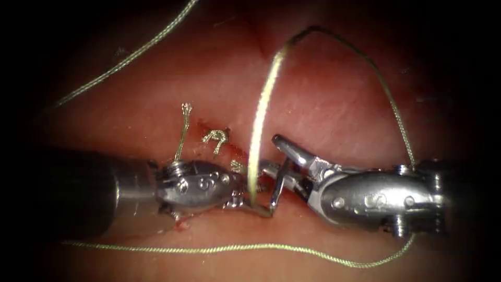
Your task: Wound Closure
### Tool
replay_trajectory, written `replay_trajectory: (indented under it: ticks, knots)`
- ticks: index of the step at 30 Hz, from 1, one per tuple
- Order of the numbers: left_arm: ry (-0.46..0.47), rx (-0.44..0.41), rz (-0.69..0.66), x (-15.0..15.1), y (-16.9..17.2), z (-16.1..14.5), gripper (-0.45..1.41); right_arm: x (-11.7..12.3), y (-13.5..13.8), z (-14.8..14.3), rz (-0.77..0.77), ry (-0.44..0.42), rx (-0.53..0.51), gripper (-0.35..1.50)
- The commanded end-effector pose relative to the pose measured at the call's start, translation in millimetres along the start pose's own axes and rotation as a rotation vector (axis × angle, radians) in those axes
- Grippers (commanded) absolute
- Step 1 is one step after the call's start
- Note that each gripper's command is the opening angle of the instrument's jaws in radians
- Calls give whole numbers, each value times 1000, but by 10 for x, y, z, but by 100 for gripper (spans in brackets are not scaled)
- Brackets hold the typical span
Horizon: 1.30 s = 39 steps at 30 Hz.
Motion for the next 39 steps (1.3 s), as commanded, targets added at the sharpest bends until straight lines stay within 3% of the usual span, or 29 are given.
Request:
replay_trajectory:
  ticks: [1,7,18,29,39]
  knots:
    - [1,1,1,0,-2,8,26,-1,-10,8,3,1,9,-35]
    - [0,-3,3,-1,-2,11,24,-2,-13,3,6,-8,17,-35]
    - [0,-3,3,-2,-1,10,24,-31,-35,7,98,-39,76,-35]
    - [0,-4,4,-2,-1,10,22,-30,-41,7,139,-33,104,-35]
    - [0,-2,3,-1,-1,11,22,9,25,-21,155,33,-38,-35]
